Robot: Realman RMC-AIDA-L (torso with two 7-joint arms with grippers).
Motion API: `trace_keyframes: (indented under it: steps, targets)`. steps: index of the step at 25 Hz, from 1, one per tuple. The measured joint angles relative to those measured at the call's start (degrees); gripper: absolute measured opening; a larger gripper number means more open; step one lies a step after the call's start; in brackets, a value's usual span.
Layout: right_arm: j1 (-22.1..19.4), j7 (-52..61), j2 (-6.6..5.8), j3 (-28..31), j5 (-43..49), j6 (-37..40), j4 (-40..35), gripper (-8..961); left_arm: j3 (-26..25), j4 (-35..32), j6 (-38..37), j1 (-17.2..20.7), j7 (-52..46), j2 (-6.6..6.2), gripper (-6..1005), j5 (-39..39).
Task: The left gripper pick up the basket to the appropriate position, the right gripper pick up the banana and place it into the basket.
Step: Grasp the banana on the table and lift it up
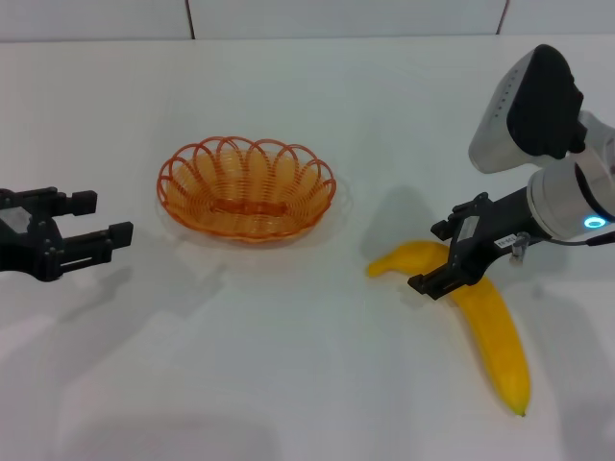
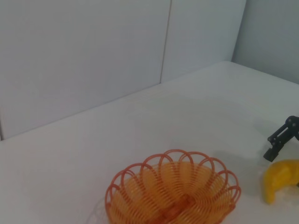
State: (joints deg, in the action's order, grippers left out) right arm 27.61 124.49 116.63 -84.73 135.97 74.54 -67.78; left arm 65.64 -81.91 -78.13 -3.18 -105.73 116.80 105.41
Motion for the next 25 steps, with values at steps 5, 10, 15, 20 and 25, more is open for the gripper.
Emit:
trace_keyframes:
  steps: [5, 10, 15, 20, 25]
  targets:
    - [0.00, 0.27, 0.00, 0.00, 1.33, 0.01, 0.02, 882, 0.02, 0.00, 0.00, -0.09, 0.00, 0.00, 645, 0.05]
    - [-0.01, 0.34, 0.00, 0.00, 1.53, 0.09, 0.02, 880, 0.02, 0.00, 0.00, -0.15, 0.00, 0.00, 647, 0.09]
    - [0.01, 0.39, 0.00, 0.00, 1.53, 0.31, 0.03, 878, 0.02, 0.10, 0.00, -0.42, 0.00, 0.00, 645, 0.18]
    - [0.07, 0.82, 0.00, 0.00, 1.51, 0.39, 0.03, 876, 0.02, 0.13, 0.00, -0.44, 0.00, 0.00, 646, 0.18]
    - [0.23, 1.71, 0.00, 0.00, 1.49, 0.45, 0.06, 798, 0.02, 0.17, 0.00, -0.42, 0.00, 0.00, 647, 0.18]
